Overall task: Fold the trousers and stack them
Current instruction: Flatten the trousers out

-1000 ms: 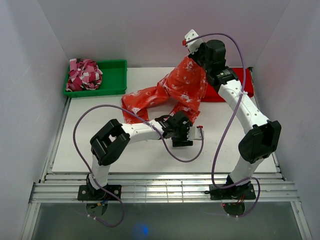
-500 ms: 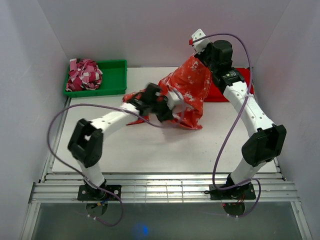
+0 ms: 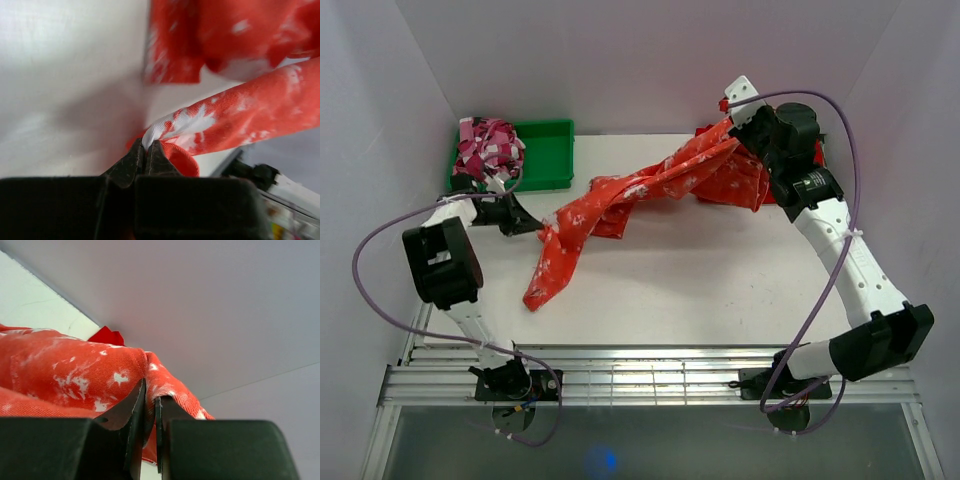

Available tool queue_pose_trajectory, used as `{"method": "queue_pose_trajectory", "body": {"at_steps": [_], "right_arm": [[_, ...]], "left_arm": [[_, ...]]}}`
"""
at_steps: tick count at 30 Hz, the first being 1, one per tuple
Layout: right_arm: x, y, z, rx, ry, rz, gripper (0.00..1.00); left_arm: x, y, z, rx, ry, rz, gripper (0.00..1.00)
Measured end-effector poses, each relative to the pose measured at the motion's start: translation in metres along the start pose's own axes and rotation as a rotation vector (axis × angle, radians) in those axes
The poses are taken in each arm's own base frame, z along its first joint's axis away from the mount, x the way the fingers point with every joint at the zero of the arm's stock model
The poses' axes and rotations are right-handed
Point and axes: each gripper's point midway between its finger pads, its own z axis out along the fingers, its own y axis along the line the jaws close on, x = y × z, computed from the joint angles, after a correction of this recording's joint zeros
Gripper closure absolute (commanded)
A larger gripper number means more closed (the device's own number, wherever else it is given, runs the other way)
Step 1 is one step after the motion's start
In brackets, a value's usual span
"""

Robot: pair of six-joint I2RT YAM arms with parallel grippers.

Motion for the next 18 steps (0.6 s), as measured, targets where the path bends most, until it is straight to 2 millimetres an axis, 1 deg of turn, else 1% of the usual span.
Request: {"method": "queue_pose_trajectory", "body": {"at_steps": [1,2,3,4,6,7,8,9,10,13,15,17,18], "right_arm": [[0.003,0.002,-0.004,-0.007,0.004,0.002,0.92],[0.005,0.006,-0.008,-0.018,0.009,0.003,0.92],[0.009,0.011,-0.011,-0.034,0.016,0.005,0.92],[0.015,0.019,-0.016,-0.057,0.031,0.006,0.92],[0.030,0.035,-0.026,-0.097,0.061,0.006,0.92],[0.039,0.042,-0.034,-0.119,0.083,0.003,0.92],[0.045,0.046,-0.040,-0.126,0.093,0.002,0.92],[0.052,0.051,-0.048,-0.138,0.104,-0.001,0.92],[0.059,0.056,-0.057,-0.149,0.116,-0.004,0.92],[0.070,0.063,-0.077,-0.163,0.130,-0.015,0.92],[0.073,0.063,-0.085,-0.163,0.130,-0.020,0.92],[0.073,0.063,-0.089,-0.159,0.125,-0.023,0.92],[0.073,0.063,-0.090,-0.159,0.125,-0.025,0.92]], "left_arm": [[0.020,0.020,0.012,-0.021,0.076,-0.099,1.00],[0.035,0.031,0.019,-0.032,0.132,-0.170,0.98],[0.052,0.041,0.026,-0.045,0.197,-0.244,0.90],[0.066,0.048,0.032,-0.057,0.251,-0.299,0.74],[0.084,0.059,0.035,-0.091,0.328,-0.366,0.64],[0.088,0.063,0.034,-0.111,0.351,-0.382,0.47],[0.086,0.064,0.032,-0.122,0.358,-0.382,0.35],[0.080,0.066,0.028,-0.134,0.355,-0.346,0.23],[0.070,0.066,0.025,-0.138,0.341,-0.310,0.17],[0.027,0.059,0.012,-0.155,0.251,-0.098,0.15],[0.002,0.046,-0.005,-0.172,0.185,0.067,0.15],[-0.012,0.027,-0.023,-0.179,0.141,0.238,0.16],[-0.014,0.014,-0.032,-0.182,0.136,0.341,0.17]]}}
